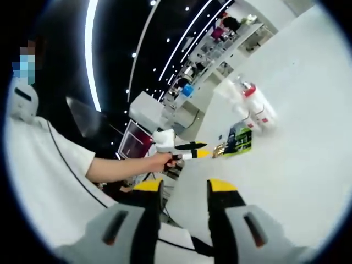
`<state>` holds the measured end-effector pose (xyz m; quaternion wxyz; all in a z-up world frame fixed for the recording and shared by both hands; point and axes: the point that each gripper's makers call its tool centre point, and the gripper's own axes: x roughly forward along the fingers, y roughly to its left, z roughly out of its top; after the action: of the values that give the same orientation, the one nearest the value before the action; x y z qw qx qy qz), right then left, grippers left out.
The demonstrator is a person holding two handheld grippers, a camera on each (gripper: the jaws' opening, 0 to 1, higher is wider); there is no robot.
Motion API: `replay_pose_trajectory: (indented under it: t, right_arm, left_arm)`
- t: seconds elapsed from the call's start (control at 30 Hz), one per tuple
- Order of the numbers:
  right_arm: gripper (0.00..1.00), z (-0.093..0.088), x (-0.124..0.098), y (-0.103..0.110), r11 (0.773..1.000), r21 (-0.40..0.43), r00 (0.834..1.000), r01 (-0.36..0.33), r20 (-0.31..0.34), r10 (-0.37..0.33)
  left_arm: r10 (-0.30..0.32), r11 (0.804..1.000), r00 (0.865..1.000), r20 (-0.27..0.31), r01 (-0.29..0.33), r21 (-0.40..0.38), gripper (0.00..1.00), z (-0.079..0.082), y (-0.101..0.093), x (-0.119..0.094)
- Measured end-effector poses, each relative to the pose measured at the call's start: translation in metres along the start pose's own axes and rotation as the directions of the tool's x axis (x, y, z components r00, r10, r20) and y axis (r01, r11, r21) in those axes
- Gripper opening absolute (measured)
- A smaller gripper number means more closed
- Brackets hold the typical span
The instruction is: Arrange the skincare products in the storage area until every visible bottle or jar stands upright without overlapping.
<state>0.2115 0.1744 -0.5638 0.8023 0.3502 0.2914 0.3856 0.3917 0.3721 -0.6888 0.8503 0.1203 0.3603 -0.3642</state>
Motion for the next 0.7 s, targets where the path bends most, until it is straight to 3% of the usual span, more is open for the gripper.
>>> replay_pose_trajectory:
  t: [0.23, 0.27, 0.47, 0.63, 0.7]
  right_arm:
    - [0.33, 0.019, 0.002, -0.003, 0.985, -0.169, 0.999, 0.012, -0.028, -0.017]
    - [0.33, 0.024, 0.002, -0.003, 0.974, -0.227, 0.999, 0.016, -0.039, -0.025]
    - [0.38, 0.045, 0.001, 0.0, 0.934, -0.355, 0.999, 0.035, -0.014, -0.042]
    - [0.44, 0.07, -0.001, 0.001, 0.87, -0.482, 0.994, 0.105, 0.048, -0.093]
    - [0.48, 0.077, -0.003, 0.004, 0.852, -0.509, 0.993, 0.12, 0.074, -0.096]
  left_arm:
    - [0.045, 0.993, 0.989, 0.137, -0.03, -0.113, 0.47, 0.023, -0.021, -0.039]
    - [0.059, 0.99, 0.986, 0.157, -0.037, -0.138, 0.48, 0.027, -0.025, -0.046]
    - [0.08, 0.978, 0.965, 0.249, -0.028, -0.207, 0.53, 0.04, -0.053, -0.079]
    - [0.155, 0.959, 0.925, 0.347, -0.057, -0.277, 0.59, 0.054, -0.071, -0.112]
    - [0.179, 0.955, 0.916, 0.36, -0.074, -0.287, 0.62, 0.056, -0.075, -0.12]
